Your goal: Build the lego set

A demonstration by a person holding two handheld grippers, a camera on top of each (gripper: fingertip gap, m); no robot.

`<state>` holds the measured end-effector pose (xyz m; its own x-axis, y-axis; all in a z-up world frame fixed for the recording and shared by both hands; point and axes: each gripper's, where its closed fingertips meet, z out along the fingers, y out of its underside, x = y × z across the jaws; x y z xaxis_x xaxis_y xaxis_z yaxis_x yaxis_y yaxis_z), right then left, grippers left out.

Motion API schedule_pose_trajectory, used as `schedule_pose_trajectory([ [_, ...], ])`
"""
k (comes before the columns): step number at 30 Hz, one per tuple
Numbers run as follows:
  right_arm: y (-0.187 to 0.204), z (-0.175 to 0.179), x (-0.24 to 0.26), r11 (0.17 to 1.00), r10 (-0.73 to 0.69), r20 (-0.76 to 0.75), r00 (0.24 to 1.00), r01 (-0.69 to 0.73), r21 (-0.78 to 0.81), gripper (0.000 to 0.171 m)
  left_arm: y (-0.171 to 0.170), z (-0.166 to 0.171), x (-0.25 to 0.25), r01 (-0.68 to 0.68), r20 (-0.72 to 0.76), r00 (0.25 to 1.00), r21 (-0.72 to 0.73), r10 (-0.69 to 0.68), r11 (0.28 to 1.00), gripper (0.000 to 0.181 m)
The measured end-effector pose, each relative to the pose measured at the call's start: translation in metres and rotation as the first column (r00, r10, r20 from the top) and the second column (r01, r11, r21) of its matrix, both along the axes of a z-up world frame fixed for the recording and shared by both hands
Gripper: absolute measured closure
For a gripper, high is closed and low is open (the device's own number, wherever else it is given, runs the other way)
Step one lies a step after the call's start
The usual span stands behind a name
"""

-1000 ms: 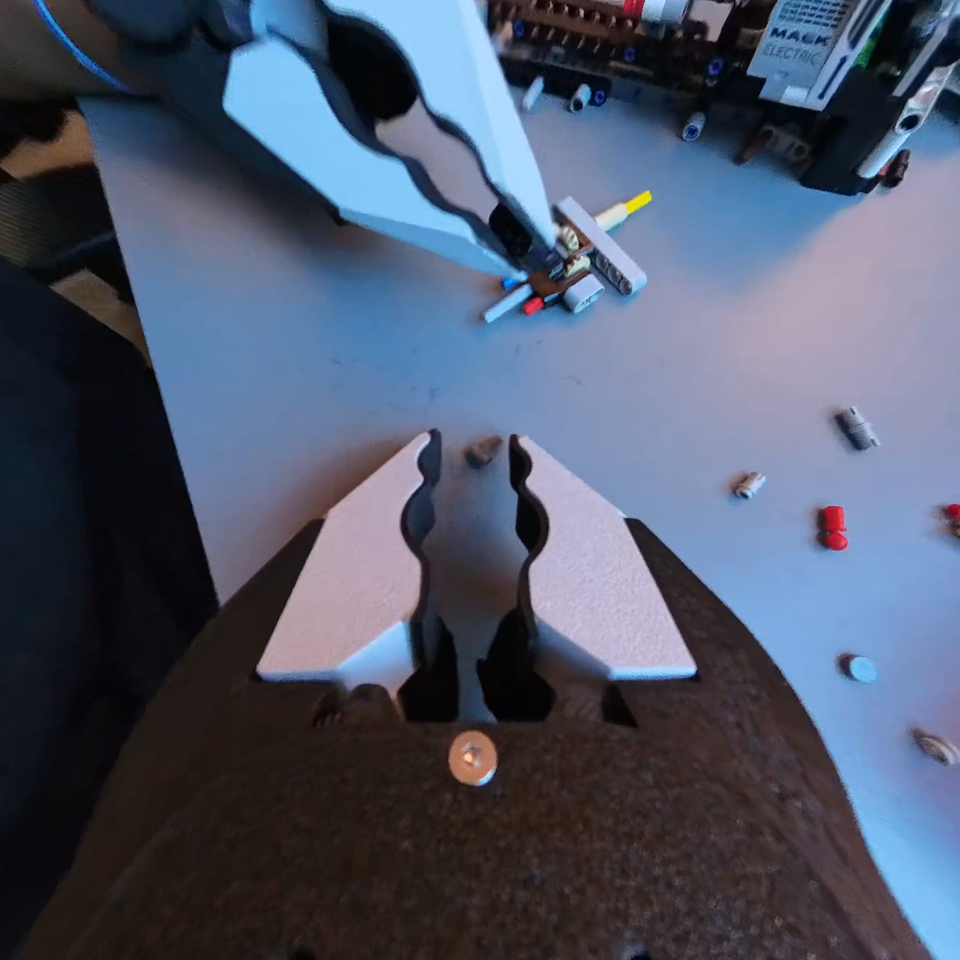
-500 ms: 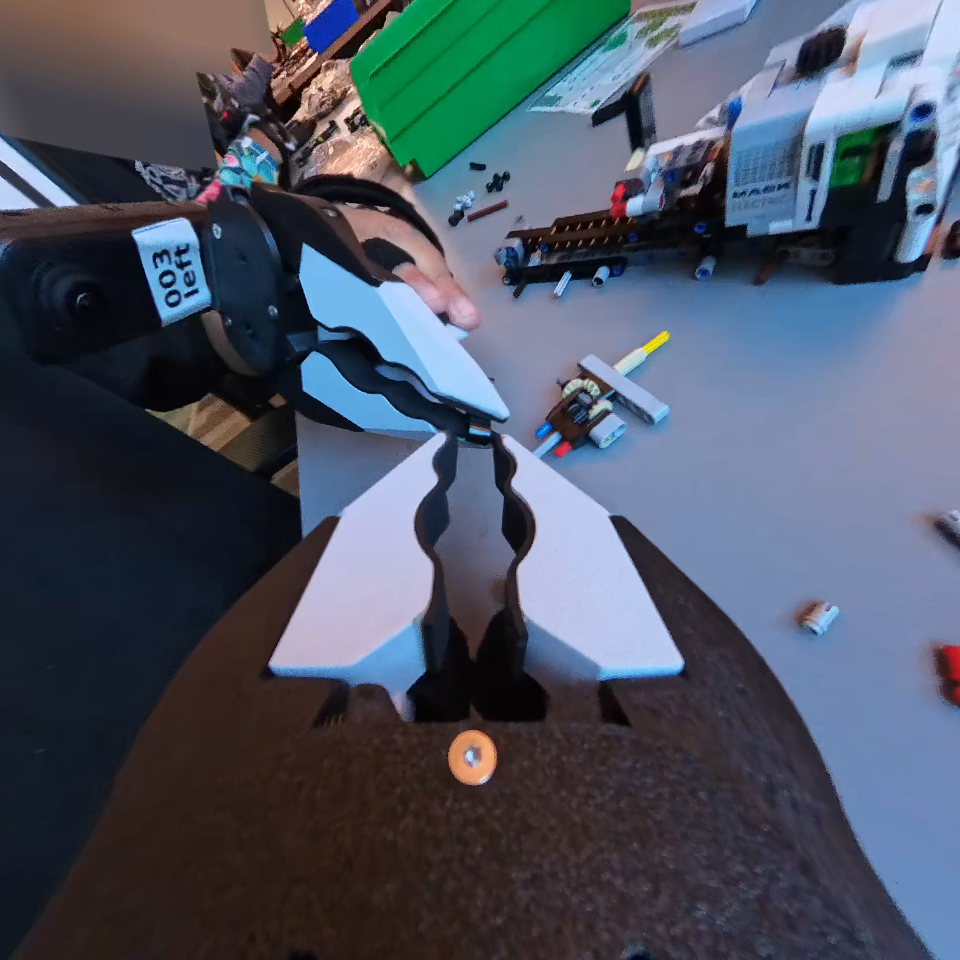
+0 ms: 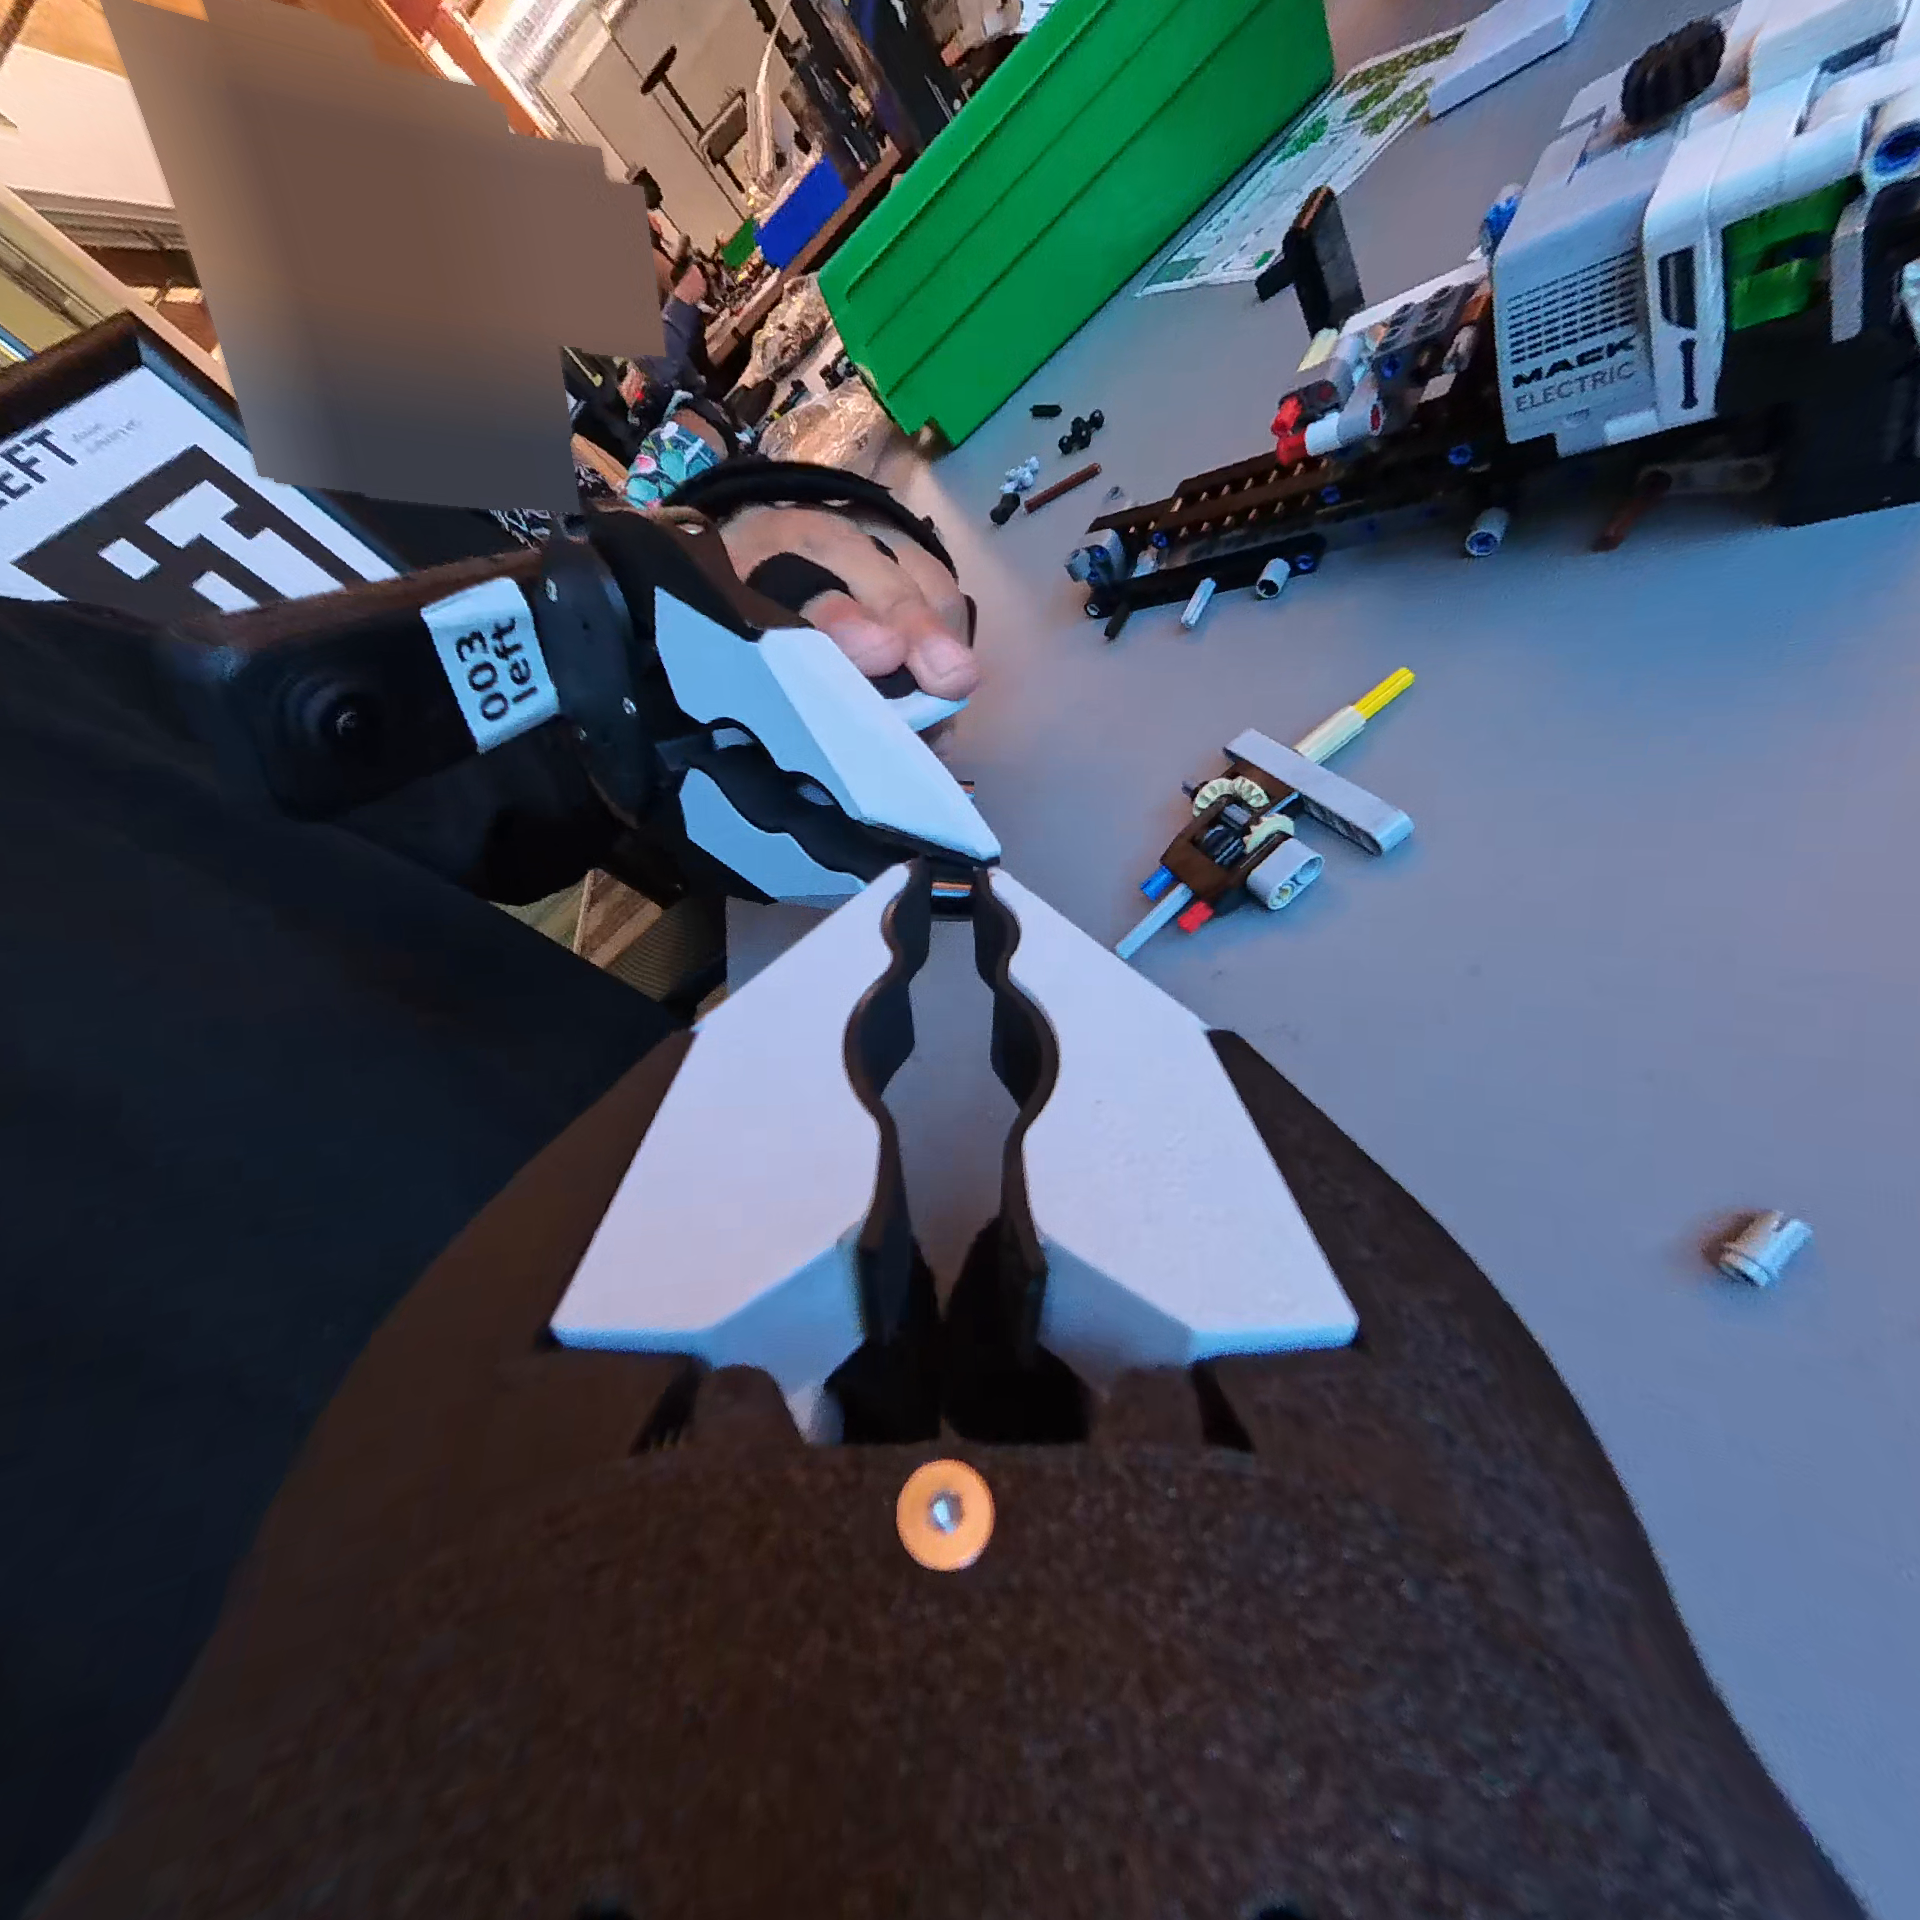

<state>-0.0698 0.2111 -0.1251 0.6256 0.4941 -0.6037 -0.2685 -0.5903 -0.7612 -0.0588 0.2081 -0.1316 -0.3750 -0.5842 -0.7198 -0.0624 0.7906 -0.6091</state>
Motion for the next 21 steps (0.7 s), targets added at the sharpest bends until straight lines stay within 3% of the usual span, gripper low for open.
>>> schedule_pose_trajectory([
  [3, 0.000, 0.006, 0.009, 1.000, -0.018, -0.109, 0.994, 0.016, -0.012, 0.164, 0.003, 0.015, 0.000, 0.001, 0.064, 0.998, -0.077, 0.004, 0.997, 0.149],
  [6, -0.006, 0.033, 0.017, 0.999, 0.026, -0.337, 0.941, -0.009, 0.051, 0.165, 0.006, 0.038, -0.003, 0.046, 0.070, 0.997, -0.333, -0.023, 0.942, 0.139],
  [9, -0.018, 0.062, 0.003, 0.982, 0.175, -0.521, 0.835, -0.113, 0.148, 0.164, -0.009, 0.051, -0.011, 0.155, 0.022, 0.983, -0.617, -0.180, 0.771, 0.141],
  [12, -0.018, 0.071, -0.021, 0.966, 0.260, -0.614, 0.745, -0.189, 0.179, 0.164, -0.019, 0.065, -0.018, 0.223, 0.048, 0.953, -0.776, -0.298, 0.589, 0.155],
  [15, -0.015, 0.078, -0.028, 0.960, 0.280, -0.701, 0.655, -0.190, 0.206, 0.164, -0.023, 0.078, -0.026, 0.270, 0.095, 0.930, -0.833, -0.356, 0.483, 0.167],
  [21, -0.012, 0.079, -0.028, 0.960, 0.278, -0.753, 0.596, -0.162, 0.227, 0.164, -0.021, 0.084, -0.030, 0.280, 0.117, 0.928, -0.845, -0.354, 0.456, 0.173],
])
